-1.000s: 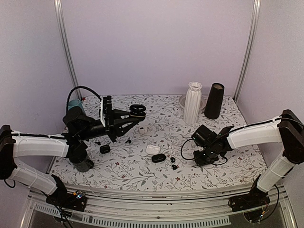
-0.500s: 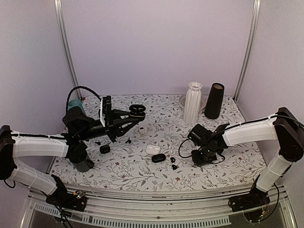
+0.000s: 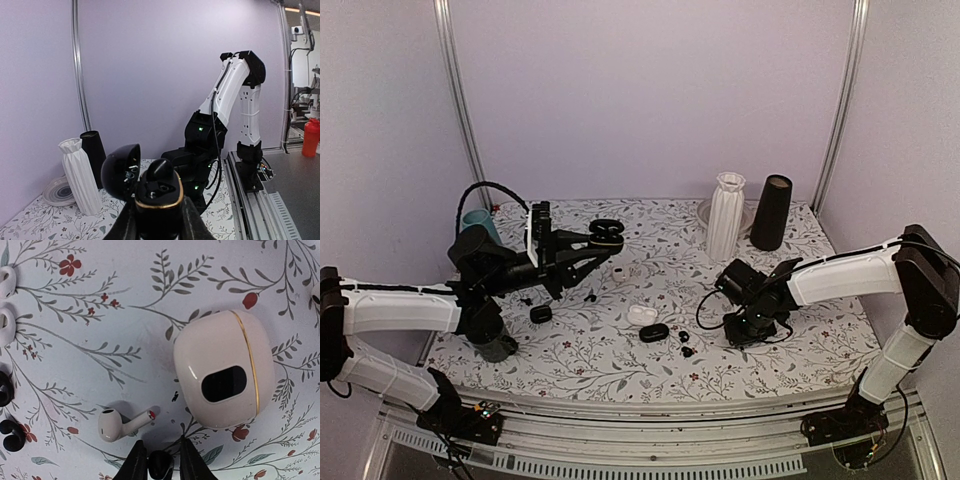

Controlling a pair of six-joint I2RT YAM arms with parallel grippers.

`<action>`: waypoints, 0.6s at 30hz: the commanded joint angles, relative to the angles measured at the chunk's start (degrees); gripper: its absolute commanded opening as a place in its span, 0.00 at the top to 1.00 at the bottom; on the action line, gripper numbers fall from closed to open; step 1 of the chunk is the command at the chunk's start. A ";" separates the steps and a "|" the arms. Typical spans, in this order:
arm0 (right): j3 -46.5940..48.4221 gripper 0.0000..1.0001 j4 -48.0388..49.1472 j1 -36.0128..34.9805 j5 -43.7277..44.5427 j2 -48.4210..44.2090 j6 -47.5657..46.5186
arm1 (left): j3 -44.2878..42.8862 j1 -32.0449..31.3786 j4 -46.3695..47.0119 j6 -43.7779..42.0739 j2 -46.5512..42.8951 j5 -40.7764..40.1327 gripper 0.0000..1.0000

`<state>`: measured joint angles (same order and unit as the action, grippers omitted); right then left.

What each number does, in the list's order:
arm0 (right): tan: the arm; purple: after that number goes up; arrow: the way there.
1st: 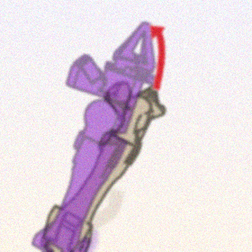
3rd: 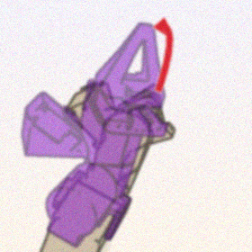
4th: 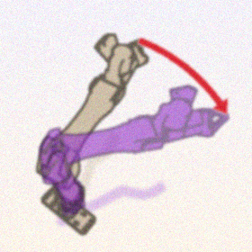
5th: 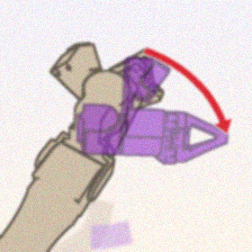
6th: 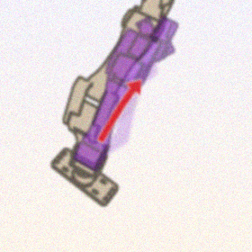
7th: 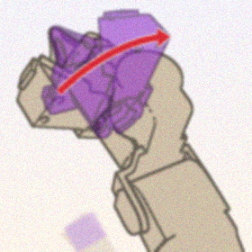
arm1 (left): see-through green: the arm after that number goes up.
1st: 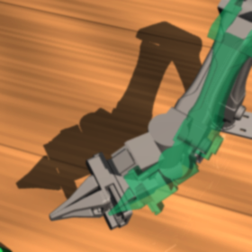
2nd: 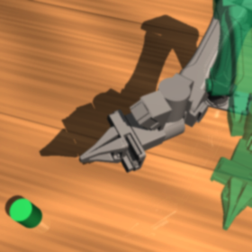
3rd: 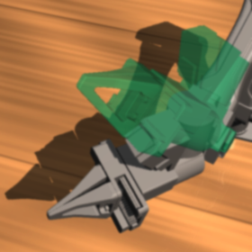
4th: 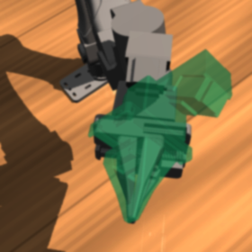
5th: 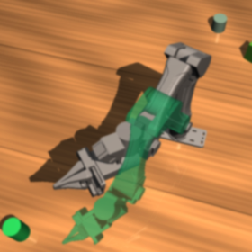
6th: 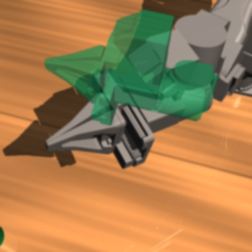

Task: Insert the wireless bluetooth earbuds into the charging case
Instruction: Pick up the left earbud from the center of the board.

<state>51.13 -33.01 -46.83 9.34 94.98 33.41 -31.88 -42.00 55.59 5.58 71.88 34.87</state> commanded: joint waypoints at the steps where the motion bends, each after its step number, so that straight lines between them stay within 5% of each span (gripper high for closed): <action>1: -1.06 0.78 -0.47 0.22 -1.08 0.01 -1.04 | 0.05 -0.88 0.87 -0.02 -0.25 -0.33 1.00; 18: -1.47 0.93 -1.14 0.15 -2.12 -1.83 0.22 | -0.50 -1.00 0.69 0.00 0.69 -0.66 1.00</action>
<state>50.92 -32.53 -46.83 8.29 94.61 33.04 -31.88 -42.19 55.61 5.58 71.92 34.85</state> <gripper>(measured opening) 0.117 0.219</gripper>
